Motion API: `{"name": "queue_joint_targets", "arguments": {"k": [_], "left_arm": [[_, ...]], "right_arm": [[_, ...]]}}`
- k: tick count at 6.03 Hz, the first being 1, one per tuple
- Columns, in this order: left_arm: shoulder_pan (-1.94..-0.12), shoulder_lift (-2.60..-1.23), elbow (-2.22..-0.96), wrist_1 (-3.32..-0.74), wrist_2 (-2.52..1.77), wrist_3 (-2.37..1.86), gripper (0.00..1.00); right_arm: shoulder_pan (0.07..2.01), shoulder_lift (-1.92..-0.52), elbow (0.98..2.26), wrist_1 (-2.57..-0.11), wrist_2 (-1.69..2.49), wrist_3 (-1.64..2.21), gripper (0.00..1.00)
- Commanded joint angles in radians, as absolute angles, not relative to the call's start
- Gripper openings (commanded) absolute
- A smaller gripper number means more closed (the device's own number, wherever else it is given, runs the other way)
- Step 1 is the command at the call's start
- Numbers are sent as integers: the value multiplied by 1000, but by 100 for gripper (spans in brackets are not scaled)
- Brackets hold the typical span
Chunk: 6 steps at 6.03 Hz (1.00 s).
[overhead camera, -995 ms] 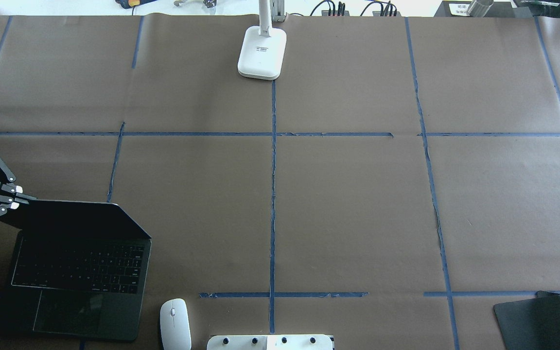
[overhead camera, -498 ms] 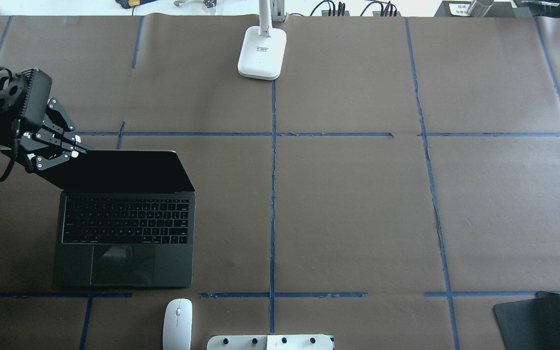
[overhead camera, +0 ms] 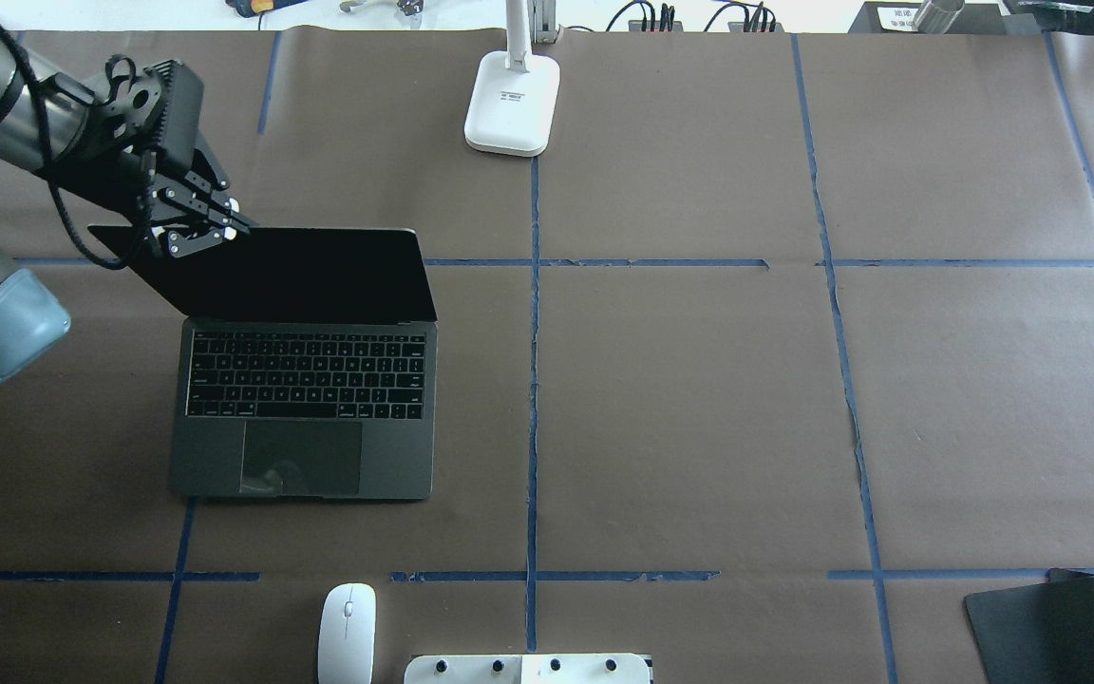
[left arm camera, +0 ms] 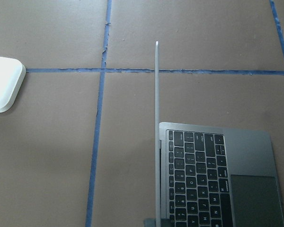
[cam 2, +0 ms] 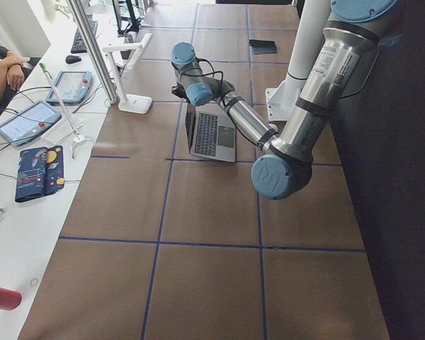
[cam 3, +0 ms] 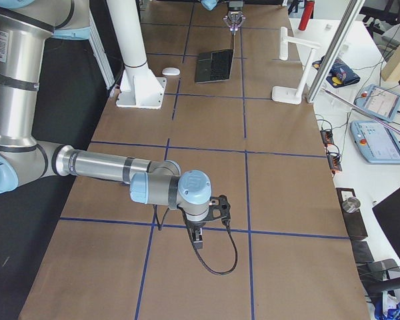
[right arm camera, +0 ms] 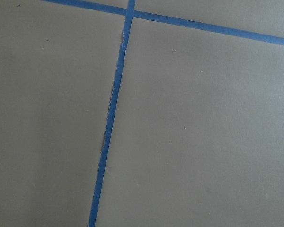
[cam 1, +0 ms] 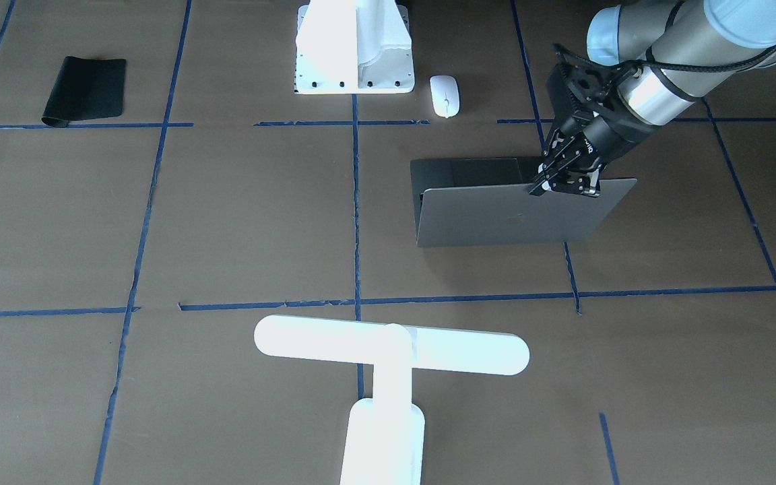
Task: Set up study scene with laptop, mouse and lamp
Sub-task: 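Slide the laptop with the left gripper toward the white lamp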
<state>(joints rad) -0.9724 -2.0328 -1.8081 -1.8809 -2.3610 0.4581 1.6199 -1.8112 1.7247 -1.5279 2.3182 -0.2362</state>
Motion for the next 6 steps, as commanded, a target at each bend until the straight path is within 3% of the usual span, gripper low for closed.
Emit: {"name": "queue_joint_targets", "arguments": {"k": [1,6], "left_arm": [[-969,-2170,-1693,-1881,-2314,453,0],[-878,-2468,-1380,-1990,-2128,362,1]], "right_arm": [[1620,-1813,1724,-1528,2318,-233,100],[1620,-1821,1712,-1529,2316,-233,100]]}}
